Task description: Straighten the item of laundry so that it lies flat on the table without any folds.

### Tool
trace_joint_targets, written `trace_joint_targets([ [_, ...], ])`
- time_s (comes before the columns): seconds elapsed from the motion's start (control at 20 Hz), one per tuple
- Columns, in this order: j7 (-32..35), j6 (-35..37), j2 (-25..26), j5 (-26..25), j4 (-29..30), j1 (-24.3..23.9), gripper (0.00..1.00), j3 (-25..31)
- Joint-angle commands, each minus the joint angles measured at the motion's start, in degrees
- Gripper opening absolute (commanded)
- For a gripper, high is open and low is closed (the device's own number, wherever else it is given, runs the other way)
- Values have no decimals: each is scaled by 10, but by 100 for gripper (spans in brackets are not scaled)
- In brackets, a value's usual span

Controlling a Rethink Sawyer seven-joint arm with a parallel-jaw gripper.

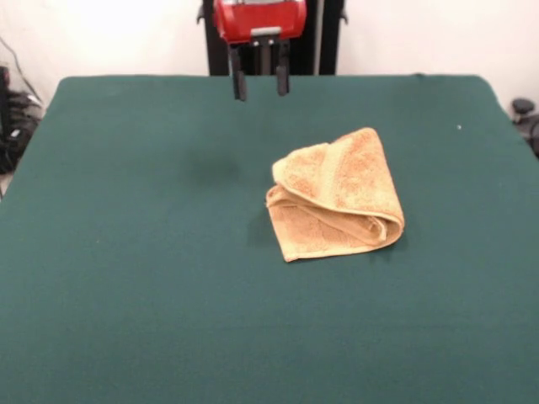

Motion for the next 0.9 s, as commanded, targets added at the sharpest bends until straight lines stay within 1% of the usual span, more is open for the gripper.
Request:
trace_joint_targets([
  [0.05,-124,138,35,-46,-42,-10,100,127],
  [0.25,-121,128,51,-73,-47,-28,100,146],
  [0.6,-129,135,52,-108,-46,-67,100,203],
  [0.8,-135,136,31,-104,-33,-108,100,270],
  [0.9,-132,136,28,-106,-32,-119,100,287],
])
